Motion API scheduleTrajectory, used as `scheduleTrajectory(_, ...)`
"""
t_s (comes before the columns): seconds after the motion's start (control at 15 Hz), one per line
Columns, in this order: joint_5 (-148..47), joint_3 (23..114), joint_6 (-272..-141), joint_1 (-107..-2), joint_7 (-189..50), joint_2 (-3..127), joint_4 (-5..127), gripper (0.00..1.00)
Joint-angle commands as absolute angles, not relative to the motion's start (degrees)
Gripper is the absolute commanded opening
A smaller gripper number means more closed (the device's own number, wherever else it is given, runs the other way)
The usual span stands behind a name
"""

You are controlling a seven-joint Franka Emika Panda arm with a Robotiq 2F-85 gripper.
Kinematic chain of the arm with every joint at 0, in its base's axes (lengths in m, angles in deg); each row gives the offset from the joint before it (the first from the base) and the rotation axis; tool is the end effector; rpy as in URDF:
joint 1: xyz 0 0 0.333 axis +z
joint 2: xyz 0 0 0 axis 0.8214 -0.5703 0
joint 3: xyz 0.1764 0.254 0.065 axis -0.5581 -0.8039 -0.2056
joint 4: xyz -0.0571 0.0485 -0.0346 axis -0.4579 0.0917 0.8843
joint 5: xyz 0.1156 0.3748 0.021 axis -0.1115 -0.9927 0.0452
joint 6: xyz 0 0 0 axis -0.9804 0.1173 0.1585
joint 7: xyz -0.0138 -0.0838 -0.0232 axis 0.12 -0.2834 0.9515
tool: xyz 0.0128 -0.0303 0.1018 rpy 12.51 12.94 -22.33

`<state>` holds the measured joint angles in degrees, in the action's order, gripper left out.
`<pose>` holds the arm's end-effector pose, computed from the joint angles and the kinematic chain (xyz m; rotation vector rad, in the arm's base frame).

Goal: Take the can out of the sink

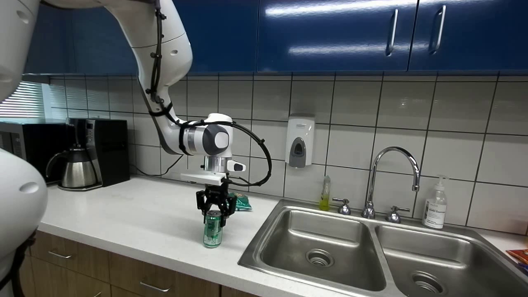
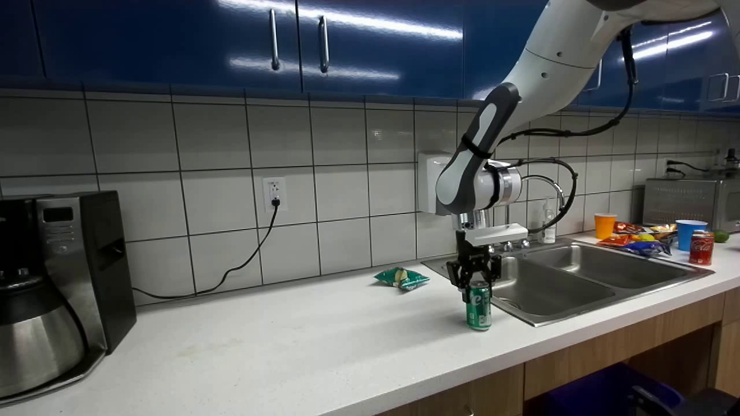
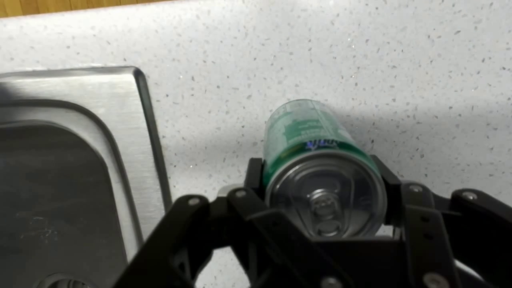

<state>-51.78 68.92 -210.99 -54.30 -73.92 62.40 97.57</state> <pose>0.5287 -0.0317 0.2326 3.1043 -0.0697 -0.1599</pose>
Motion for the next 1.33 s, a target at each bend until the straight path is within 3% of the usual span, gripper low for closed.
scheduleTrajectory(0.0, -49.83, 68.55, -211.79, -54.22, -71.14, 62.84, 98.06, 0.39)
scheduleTrajectory(0.07, -49.82, 68.54, -211.76, -54.2, -71.07, 62.73, 98.03, 0.39)
scheduleTrajectory(0.13, -49.63, 68.6, -211.7, -54.13, -70.81, 62.72, 98.02, 0.89)
scheduleTrajectory(0.33, -49.42, 68.59, -211.54, -54.07, -70.46, 63.03, 98.17, 1.0)
scheduleTrajectory(1.27, -48.45, 67.76, -205.85, -53.61, -69.85, 73.8, 99.86, 1.0)
